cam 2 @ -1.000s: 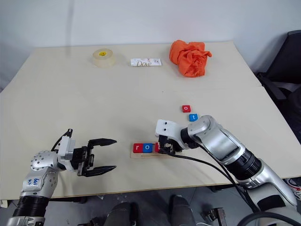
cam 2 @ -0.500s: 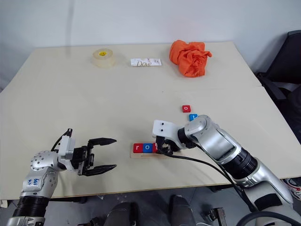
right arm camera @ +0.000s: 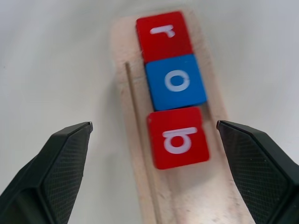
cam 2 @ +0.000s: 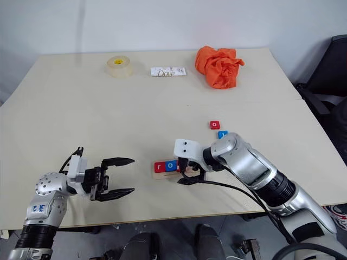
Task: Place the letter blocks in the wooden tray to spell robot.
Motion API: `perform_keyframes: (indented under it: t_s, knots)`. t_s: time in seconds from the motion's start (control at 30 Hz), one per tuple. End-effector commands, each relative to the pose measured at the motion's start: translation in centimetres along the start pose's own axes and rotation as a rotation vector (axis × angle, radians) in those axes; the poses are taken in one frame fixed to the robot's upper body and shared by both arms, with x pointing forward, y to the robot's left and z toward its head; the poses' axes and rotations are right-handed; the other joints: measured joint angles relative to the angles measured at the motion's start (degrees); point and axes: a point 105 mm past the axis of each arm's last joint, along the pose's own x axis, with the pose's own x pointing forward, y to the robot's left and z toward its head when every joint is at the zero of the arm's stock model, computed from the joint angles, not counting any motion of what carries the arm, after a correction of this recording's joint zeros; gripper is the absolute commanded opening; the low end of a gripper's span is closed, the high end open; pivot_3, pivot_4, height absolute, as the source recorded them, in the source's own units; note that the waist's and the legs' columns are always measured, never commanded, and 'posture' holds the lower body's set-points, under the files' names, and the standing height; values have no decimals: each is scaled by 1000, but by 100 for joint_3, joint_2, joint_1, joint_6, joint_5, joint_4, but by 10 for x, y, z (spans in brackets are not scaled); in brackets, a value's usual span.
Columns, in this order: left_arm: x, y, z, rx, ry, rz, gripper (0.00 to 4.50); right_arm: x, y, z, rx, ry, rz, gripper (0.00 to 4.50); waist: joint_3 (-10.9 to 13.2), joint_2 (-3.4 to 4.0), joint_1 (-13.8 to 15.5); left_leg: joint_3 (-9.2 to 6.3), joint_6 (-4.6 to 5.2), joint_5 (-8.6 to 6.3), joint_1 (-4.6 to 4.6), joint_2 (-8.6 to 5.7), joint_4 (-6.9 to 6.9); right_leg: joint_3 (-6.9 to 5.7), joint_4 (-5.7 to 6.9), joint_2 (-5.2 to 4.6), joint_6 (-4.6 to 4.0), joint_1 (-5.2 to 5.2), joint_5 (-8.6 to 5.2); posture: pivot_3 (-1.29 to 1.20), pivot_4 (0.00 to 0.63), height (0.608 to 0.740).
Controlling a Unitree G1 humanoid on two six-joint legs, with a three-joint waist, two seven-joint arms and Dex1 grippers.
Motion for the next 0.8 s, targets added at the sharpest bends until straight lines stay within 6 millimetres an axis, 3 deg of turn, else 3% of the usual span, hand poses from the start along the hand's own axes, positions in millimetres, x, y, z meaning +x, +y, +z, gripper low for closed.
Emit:
perform_keyframes:
  t_s: [0.03,0.1,0.43,0.8]
  knots:
    - [1,4,5,30,-22,7,4500,-16,6,13,-14,-79,8,4094,0,0,1,0,0,0,0,0,0,0,0,0,0,0,0,0,150,740]
    - [2,5,5,31,-24,3,4500,-19,11,13,4,-104,32,3580,0,-1,2,-1,0,0,0,0,-1,0,-1,0,0,0,0,0,150,740]
    - [3,5,5,31,-27,-7,4500,-10,16,0,17,-89,66,135,0,-1,-2,0,0,0,0,1,-1,0,0,1,0,0,0,0,150,740]
    - [1,1,6,29,-22,1,4500,0,5,-7,7,-75,56,61,-1,-1,-4,1,0,0,1,1,-1,0,0,2,0,0,0,0,150,740]
